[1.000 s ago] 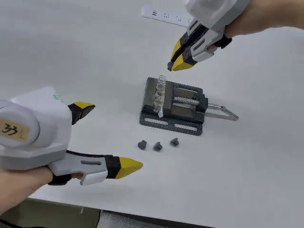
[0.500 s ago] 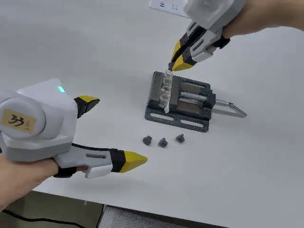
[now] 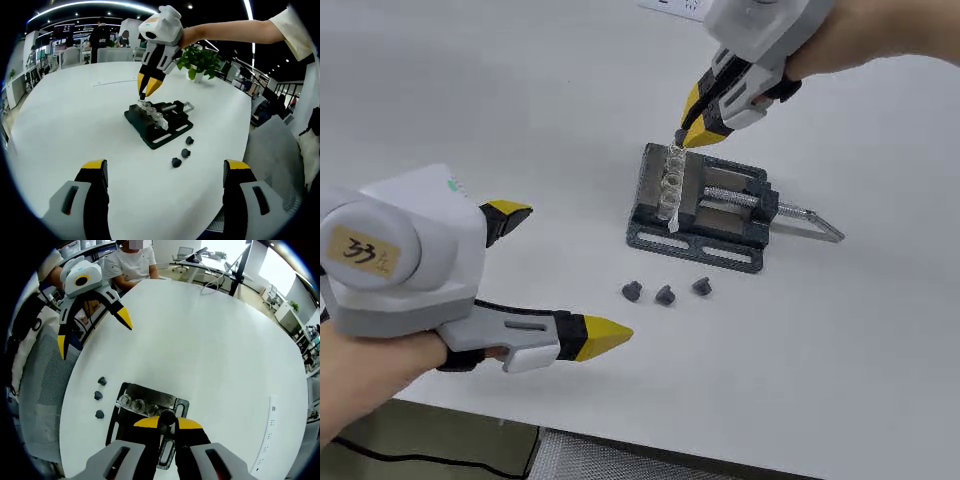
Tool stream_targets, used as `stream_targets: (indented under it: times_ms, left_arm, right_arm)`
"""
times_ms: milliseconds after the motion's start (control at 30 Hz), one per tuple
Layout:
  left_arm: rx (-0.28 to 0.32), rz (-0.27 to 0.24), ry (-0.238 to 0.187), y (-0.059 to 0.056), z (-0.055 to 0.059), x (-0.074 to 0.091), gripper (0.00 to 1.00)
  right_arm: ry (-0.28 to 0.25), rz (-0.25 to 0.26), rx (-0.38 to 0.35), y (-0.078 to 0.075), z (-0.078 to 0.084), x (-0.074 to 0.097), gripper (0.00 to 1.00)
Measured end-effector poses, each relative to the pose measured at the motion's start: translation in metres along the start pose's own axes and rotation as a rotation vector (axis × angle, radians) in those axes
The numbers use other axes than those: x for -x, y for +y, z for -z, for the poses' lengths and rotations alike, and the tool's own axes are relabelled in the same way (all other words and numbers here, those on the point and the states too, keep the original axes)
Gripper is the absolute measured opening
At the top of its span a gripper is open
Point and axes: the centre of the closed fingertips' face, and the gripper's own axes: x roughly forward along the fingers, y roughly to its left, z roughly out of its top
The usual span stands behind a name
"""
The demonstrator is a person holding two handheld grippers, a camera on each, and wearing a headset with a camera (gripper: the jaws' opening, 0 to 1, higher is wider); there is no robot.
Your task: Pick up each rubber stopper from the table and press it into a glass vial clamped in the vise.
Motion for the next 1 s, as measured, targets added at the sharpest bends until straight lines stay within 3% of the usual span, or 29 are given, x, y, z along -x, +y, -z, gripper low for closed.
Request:
stream_targets:
  times_ms: [733, 900, 1000]
  left_arm:
    - [0.015, -0.002, 0.005, 0.002, 0.006, 0.000, 0.95]
    - [0.013, -0.001, 0.003, 0.002, 0.004, 0.000, 0.95]
    - [0.013, -0.001, 0.000, 0.003, 0.004, 0.000, 0.95]
  right_arm:
    - [0.019, -0.001, 0.011, -0.011, 0.004, -0.009, 0.06]
    - [0.041, 0.009, -0.004, -0.011, 0.005, -0.010, 0.05]
    - [0.071, 0.012, 0.036, -0.008, 0.002, -0.010, 0.05]
